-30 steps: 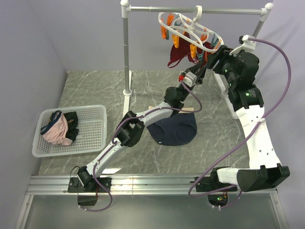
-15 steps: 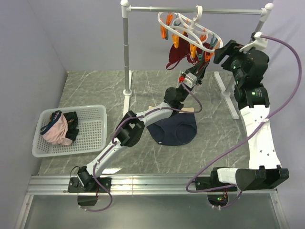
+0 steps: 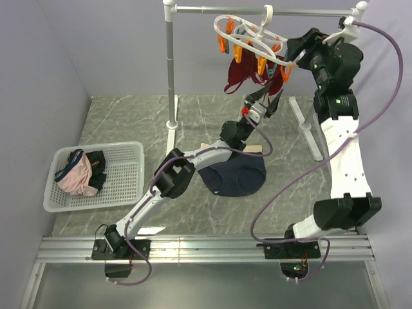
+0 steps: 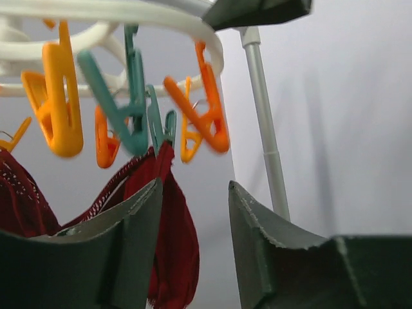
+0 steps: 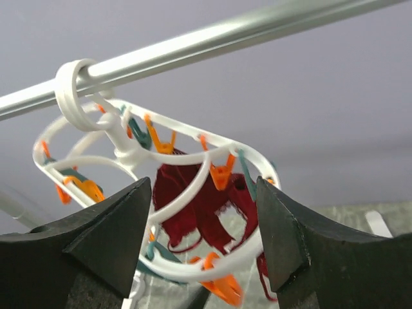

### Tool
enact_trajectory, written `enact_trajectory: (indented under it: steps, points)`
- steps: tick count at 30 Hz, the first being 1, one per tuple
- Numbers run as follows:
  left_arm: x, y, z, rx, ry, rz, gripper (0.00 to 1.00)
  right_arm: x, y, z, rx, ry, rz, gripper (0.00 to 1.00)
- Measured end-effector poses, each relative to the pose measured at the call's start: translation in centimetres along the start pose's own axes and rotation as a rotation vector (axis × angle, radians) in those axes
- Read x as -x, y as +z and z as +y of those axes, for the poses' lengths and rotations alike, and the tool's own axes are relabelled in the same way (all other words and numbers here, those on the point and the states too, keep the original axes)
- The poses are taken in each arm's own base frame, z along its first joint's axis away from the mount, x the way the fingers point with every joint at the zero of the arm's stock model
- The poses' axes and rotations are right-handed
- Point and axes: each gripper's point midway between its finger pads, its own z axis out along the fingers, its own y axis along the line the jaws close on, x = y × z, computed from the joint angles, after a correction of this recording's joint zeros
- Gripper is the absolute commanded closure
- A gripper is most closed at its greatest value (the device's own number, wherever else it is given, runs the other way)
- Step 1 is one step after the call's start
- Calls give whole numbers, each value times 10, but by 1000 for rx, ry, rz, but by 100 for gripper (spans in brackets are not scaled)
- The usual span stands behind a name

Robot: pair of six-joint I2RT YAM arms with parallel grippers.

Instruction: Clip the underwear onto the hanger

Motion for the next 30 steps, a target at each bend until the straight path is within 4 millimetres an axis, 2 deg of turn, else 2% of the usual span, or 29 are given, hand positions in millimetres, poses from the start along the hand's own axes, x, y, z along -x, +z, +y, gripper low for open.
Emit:
enact_trajectory:
  steps: [4, 8, 14, 20, 28, 30]
  points:
    - [-7, -9, -2, -11, 12, 39, 41, -6, 20, 9, 42, 9, 3, 26]
    - [-13, -20, -3, -21, 16, 84, 31, -10, 34, 30, 102, 12, 4, 25]
    - [-9, -32, 0, -32, 19, 141, 28, -3, 49, 59, 172, -2, -28, 25]
    - [6, -38, 12, -15, 27, 165, 28, 2, 64, 77, 216, -17, -57, 25]
    - [12, -47, 36, 23, 51, 202, 27, -12, 82, 96, 274, -31, -41, 43]
    - [11, -51, 41, 32, 57, 215, 27, -21, 85, 103, 297, -30, -26, 45]
